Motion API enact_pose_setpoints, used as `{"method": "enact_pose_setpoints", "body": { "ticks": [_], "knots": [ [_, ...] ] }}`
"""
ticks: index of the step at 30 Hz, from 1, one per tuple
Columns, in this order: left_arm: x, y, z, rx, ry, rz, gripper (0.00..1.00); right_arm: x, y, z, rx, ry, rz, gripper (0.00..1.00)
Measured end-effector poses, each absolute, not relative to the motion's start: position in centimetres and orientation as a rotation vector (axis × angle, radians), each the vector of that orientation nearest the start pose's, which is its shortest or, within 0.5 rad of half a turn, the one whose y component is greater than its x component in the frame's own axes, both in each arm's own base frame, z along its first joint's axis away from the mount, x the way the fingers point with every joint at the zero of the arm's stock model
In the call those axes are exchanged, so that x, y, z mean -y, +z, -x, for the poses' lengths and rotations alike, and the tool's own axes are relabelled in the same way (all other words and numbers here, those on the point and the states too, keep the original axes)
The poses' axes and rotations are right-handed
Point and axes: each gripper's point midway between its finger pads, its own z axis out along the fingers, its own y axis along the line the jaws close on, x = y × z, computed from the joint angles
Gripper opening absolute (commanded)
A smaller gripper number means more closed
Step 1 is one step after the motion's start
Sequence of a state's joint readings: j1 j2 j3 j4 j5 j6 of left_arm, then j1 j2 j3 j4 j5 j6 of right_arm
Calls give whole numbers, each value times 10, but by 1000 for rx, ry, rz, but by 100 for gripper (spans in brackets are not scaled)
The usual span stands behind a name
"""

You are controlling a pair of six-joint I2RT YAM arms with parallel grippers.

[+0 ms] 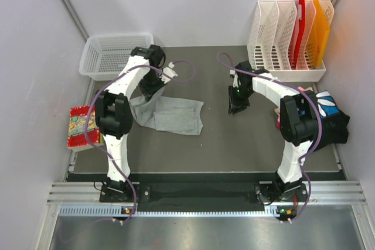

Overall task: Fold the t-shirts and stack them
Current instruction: Fold the tshirt

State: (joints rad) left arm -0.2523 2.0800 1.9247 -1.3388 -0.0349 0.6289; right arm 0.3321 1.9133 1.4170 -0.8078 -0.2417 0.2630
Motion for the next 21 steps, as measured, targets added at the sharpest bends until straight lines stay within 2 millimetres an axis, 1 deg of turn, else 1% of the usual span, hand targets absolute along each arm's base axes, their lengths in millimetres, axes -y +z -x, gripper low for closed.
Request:
{"method": "enact_pose_setpoints", "body": {
  "ticks": [2, 4, 8, 11, 15, 17, 21],
  "knots": [
    [81, 119, -383, -2737, 106, -1365, 0, -172, 55, -338, -2921, 455, 148, 25],
    [85, 122, -384, -2719, 138, -1387, 0, -172, 55, -337, -2918, 456, 148, 25],
    [82, 122, -384, -2712, 217, -1422, 0, -171, 55, -334, -2918, 456, 148, 25],
    [76, 119, -378, -2727, 254, -1450, 0, -171, 57, -335, -2912, 457, 149, 25],
    [74, 122, -378, -2735, 288, -1438, 0, -172, 59, -335, -2905, 462, 150, 25],
    [75, 128, -382, -2728, 299, -1400, 0, -172, 59, -336, -2902, 466, 151, 25],
    [87, 157, -401, -2669, 292, -1241, 0, -172, 59, -334, -2897, 471, 151, 25]
  ]
}}
